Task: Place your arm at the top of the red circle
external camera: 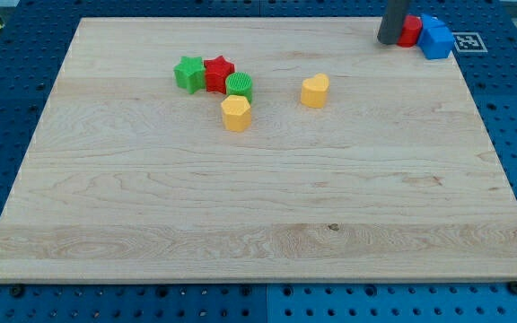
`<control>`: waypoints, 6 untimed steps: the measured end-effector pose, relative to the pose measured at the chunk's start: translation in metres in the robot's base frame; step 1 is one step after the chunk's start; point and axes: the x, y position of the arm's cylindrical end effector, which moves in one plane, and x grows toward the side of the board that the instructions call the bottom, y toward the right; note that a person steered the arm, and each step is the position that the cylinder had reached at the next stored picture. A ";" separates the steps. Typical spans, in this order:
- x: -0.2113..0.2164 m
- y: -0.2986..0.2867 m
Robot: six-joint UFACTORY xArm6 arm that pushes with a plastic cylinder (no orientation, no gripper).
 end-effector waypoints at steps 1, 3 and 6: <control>-0.002 0.001; -0.004 -0.036; 0.014 -0.235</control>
